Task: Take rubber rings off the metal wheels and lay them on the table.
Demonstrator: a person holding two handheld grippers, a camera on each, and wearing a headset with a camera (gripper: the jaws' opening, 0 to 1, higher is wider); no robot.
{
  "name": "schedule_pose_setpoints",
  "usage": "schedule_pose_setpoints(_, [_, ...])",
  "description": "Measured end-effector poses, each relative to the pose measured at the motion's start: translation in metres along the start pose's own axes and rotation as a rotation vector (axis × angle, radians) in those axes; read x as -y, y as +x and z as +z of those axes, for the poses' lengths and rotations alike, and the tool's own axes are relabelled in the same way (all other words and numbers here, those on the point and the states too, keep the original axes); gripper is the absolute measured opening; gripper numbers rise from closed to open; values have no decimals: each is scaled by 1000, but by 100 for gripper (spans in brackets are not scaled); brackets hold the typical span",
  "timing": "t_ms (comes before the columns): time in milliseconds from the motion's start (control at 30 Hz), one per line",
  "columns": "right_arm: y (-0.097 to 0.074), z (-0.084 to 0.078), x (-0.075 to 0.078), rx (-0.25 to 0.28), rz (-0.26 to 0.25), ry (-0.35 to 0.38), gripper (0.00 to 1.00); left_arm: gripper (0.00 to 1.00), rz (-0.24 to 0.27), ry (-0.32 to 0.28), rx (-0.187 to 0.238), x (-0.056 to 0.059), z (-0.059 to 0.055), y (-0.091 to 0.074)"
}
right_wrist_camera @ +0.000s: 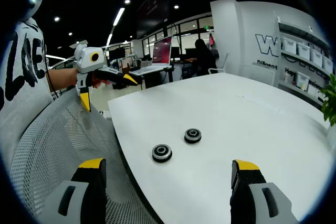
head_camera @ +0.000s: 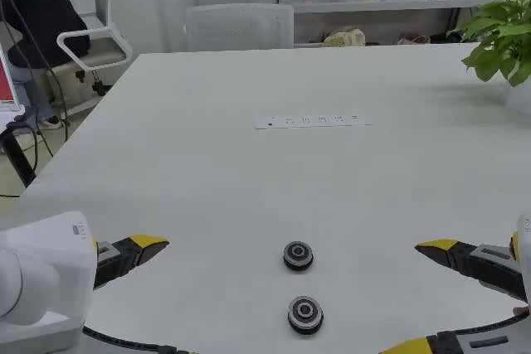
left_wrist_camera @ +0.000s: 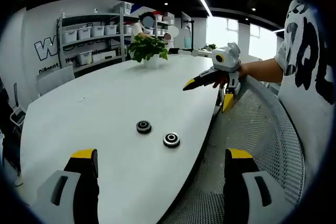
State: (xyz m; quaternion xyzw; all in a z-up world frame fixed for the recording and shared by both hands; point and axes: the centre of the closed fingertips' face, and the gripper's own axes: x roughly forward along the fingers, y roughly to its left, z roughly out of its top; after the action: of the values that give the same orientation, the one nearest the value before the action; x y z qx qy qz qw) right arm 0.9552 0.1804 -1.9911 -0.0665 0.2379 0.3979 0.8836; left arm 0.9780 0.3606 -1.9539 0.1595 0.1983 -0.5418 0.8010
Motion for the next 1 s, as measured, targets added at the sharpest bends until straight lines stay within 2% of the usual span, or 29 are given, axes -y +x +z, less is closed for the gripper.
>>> schedule_pose_setpoints(533, [0, 1, 0, 2, -6, 4, 99, 99, -8, 11, -10, 0, -3, 2])
schedule_pose_setpoints(1000, [1, 0, -1, -8, 4, -2, 99, 97, -6, 13, -8, -5, -4, 3])
